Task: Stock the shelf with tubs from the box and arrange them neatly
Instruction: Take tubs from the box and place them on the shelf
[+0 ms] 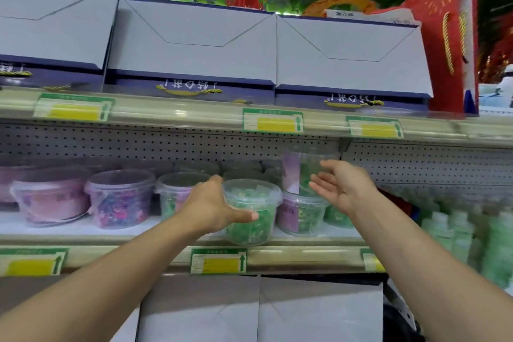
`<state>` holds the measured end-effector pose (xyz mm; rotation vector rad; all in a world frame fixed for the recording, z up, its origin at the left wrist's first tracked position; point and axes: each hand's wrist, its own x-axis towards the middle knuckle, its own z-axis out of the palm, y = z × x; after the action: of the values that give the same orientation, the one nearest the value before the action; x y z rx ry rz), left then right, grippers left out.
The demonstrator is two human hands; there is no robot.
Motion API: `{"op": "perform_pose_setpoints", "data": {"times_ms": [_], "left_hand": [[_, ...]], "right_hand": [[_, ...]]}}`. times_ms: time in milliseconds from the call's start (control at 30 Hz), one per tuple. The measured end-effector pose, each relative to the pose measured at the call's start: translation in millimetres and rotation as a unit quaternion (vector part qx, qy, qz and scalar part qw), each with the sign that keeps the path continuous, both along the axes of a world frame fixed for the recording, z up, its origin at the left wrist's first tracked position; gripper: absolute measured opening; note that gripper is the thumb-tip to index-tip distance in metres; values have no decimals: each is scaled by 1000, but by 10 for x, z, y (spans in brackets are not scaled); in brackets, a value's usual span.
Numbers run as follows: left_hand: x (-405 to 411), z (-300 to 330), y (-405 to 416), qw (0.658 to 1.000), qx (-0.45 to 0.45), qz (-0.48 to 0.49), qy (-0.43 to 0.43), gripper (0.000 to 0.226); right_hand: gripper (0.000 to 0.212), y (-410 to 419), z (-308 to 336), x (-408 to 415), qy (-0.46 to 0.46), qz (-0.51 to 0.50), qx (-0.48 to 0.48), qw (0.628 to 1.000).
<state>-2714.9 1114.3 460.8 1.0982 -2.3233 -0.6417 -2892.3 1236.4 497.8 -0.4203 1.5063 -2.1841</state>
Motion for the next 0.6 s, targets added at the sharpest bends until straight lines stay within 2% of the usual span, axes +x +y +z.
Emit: {"op": "perform_pose_setpoints", "data": {"times_ms": [100, 167, 300, 367, 433, 500, 600], "left_hand": [[0, 30, 24, 1000, -8, 3, -10, 86], [-15, 30, 13, 1000, -12, 10, -12, 88], [-78, -8, 5, 1000, -10, 16, 1, 96], [-108, -53, 20, 1000, -4, 5, 17, 103], [-108, -99, 52, 999, 10, -5, 51, 103], [-97, -141, 72, 996, 24, -8, 88, 98], [-73, -166, 111, 994, 16, 5, 108, 90]], "right_hand": [[45, 10, -141, -26, 151, -85, 126, 977], [53, 29, -182, -17, 227, -92, 153, 957], [60, 60, -182, -19, 304, -76, 220, 924], [60, 118, -219, 59, 375, -114, 269, 880], [60, 184, -315, 187, 479, -158, 265, 822], [59, 204, -413, 328, 571, -127, 244, 774], [57, 130, -554, 468, 619, 0, 268, 739]]}}
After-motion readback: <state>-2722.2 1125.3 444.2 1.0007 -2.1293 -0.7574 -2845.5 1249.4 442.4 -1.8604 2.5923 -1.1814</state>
